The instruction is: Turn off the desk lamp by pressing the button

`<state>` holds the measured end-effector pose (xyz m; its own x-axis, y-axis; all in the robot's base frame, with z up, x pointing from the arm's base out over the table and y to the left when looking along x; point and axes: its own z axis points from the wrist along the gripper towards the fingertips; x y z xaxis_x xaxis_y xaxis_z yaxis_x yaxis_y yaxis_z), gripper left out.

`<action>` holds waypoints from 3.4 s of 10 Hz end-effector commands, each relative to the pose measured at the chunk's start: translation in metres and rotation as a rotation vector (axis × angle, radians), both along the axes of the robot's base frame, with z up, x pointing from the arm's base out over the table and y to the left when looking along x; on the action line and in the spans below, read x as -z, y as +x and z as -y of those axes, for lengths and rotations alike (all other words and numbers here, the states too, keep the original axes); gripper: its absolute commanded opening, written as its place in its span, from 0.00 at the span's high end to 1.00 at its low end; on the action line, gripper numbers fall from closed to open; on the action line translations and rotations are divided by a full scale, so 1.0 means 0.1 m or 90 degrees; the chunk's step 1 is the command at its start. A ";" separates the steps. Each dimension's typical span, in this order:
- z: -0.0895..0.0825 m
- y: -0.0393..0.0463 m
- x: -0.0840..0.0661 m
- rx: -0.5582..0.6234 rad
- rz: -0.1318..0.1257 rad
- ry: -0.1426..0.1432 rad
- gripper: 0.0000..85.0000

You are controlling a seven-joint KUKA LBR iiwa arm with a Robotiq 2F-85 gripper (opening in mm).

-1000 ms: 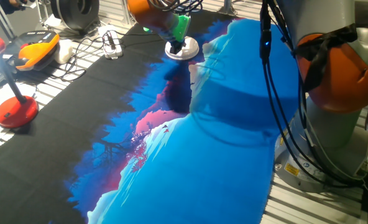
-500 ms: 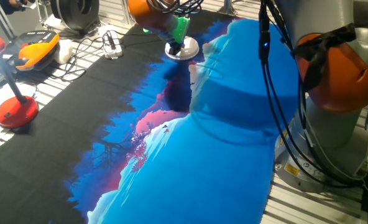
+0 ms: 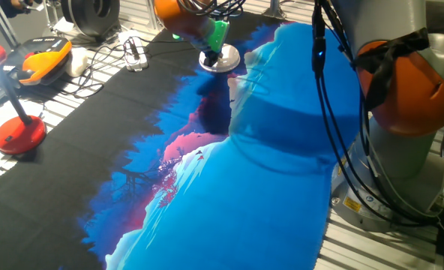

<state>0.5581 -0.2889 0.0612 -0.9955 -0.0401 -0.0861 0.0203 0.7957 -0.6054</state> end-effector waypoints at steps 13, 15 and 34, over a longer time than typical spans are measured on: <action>-0.19 -0.057 -0.11 0.012 -0.019 0.057 1.00; -0.35 -0.093 -0.15 0.024 -0.026 0.058 1.00; -1.78 -0.670 -0.55 0.231 -0.044 0.386 1.00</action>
